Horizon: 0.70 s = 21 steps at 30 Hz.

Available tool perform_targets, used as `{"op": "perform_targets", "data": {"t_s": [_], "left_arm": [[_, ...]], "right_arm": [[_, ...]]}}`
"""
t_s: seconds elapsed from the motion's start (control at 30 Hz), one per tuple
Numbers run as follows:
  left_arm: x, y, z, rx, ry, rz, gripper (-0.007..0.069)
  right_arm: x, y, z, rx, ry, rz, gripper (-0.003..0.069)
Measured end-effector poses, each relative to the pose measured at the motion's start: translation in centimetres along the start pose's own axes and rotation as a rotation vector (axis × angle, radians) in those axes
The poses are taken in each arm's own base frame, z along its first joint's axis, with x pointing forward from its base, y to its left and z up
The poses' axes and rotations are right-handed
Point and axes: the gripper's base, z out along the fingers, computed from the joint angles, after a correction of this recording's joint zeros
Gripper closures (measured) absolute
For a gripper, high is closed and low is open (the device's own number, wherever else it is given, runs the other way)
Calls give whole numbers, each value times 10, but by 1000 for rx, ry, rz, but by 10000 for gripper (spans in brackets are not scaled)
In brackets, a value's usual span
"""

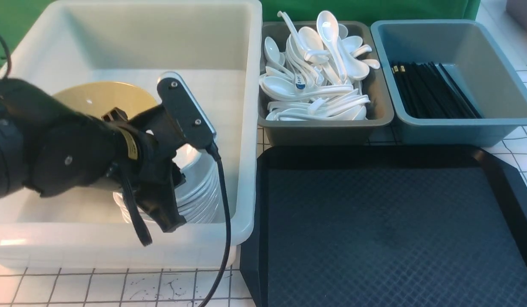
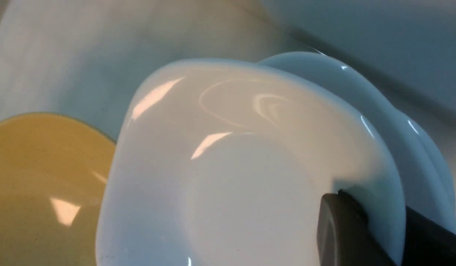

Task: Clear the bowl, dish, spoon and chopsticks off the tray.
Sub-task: Use the left arm to put the plate into the large storage box on the left

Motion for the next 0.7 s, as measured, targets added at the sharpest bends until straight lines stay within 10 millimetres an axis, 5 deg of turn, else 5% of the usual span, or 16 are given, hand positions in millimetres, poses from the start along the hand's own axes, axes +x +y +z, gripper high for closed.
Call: {"op": "perform_targets", "data": {"t_s": [0.2,0.57,0.7], "left_arm": [[-1,-3,-5,31,-32,-75,568],[-3,-7,-48,44,-174,-235,101],[-3,-11,-78,81,-283,-405,64]], "right_arm": [[0,0,0,-2,-1,-3,605],[0,0,0,-2,-1,-10,603],[1,1,0,-10,13,-10,603]]}}
